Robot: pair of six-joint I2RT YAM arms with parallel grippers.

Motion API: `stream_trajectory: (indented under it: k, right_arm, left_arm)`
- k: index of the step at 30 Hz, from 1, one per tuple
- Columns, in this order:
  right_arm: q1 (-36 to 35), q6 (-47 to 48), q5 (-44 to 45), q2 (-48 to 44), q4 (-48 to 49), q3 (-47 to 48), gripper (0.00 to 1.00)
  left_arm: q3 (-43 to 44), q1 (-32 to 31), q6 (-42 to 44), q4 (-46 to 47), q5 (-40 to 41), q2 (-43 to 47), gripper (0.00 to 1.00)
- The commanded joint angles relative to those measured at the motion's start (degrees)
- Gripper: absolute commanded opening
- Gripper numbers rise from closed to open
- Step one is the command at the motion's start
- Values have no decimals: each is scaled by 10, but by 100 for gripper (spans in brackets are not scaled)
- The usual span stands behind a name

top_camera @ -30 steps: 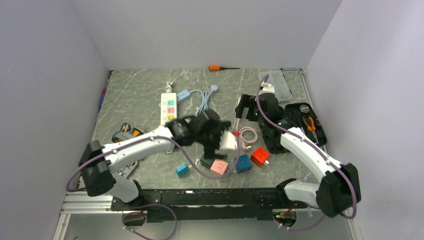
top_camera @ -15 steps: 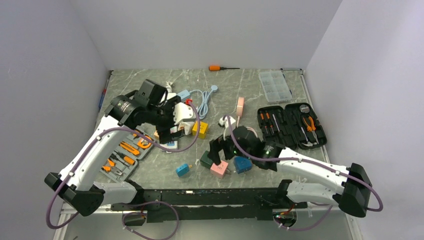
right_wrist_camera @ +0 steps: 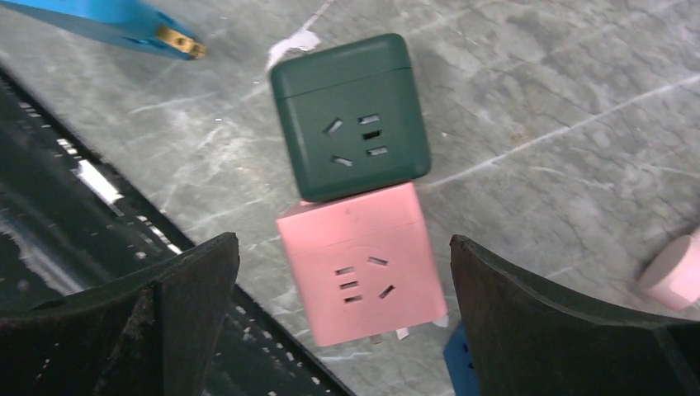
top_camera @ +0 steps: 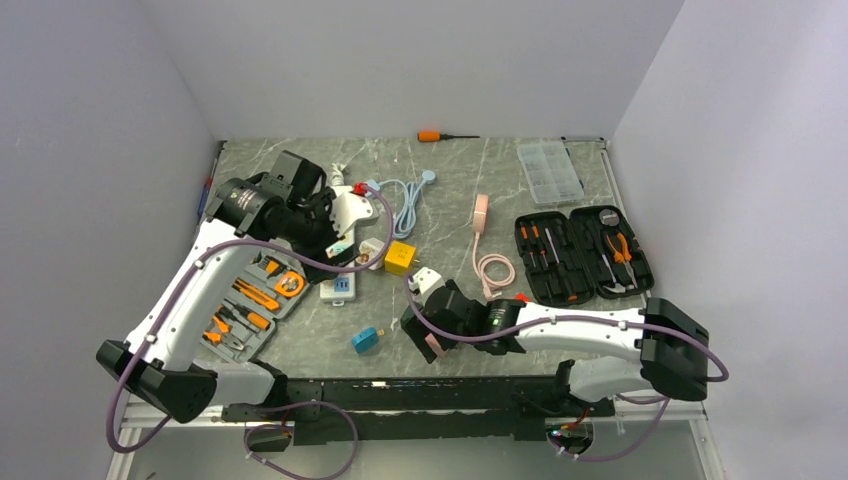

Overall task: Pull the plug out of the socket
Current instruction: Remove the plug from the socket.

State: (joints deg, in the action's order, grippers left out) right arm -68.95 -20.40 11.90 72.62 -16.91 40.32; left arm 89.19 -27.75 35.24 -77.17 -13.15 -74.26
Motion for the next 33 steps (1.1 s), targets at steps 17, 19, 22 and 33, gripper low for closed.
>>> stream_trajectory:
  k: [17, 19, 22, 33]
  right_arm:
    - [-2, 0, -18, 86, 69, -31, 96]
    - [-2, 0, -18, 87, 76, -33, 89]
    - [-2, 11, -7, 76, 76, -31, 72]
    - [-2, 117, -21, -86, 114, -55, 32]
  left_arm:
    - [-71, 50, -38, 64, -76, 80, 99]
    - [-80, 53, -35, 75, -94, 87, 99]
    - [-101, 54, -31, 91, -116, 97, 100]
    - [-160, 55, 49, 54, -250, 97, 99]
